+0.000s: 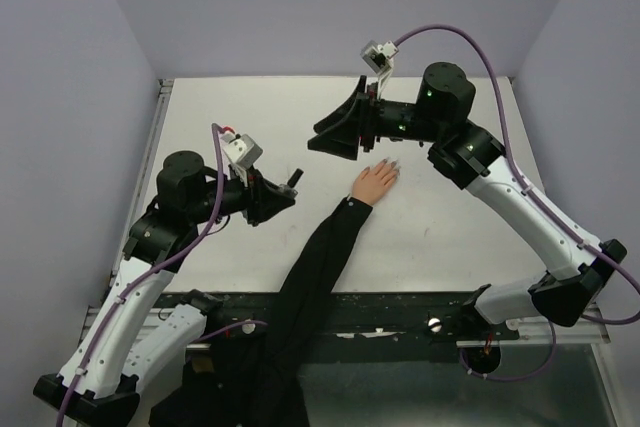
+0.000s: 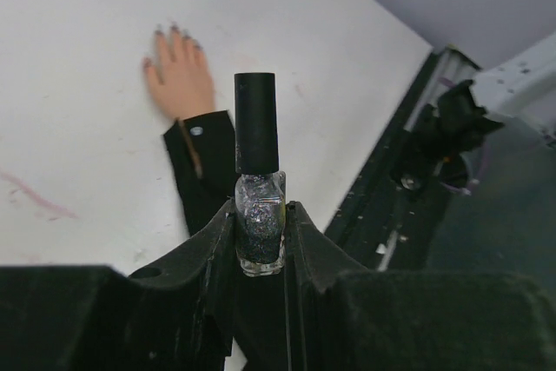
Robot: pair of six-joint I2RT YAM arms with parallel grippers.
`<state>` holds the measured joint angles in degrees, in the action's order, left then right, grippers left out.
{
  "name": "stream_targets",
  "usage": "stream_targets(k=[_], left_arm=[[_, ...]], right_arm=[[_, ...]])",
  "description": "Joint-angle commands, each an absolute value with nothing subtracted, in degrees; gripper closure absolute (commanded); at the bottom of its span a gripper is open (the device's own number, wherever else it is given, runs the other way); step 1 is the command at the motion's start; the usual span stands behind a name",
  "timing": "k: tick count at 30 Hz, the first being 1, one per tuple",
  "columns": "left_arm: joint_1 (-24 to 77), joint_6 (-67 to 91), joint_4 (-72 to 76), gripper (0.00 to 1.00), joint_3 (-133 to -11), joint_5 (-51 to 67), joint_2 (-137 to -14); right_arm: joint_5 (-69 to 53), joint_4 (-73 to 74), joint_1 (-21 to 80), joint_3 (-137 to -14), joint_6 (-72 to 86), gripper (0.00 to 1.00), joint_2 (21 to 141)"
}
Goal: Paint the nails
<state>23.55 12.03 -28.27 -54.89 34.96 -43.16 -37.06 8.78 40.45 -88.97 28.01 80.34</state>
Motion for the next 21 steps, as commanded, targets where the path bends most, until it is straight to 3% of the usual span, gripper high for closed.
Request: stream_targets(k=[1,10,21], left_arm=[[22.7,21.6,-22.1,1.0,-56.5,56.3,-42.3],[19.4,44.3,-0.5,1.0,-51.9,65.9,-42.8],[19.1,46.1,1.1,1.0,-52.5,66.2,-44.0]], right_arm=[[-53.9,10.5,40.6,-88.9,19.5,0.32,80.7],[-65.5,9.1,40.8,-88.7,21.2,0.4,80.1],[-65.6,8.4,42.4,-88.5,21.2,0.44,81.5]])
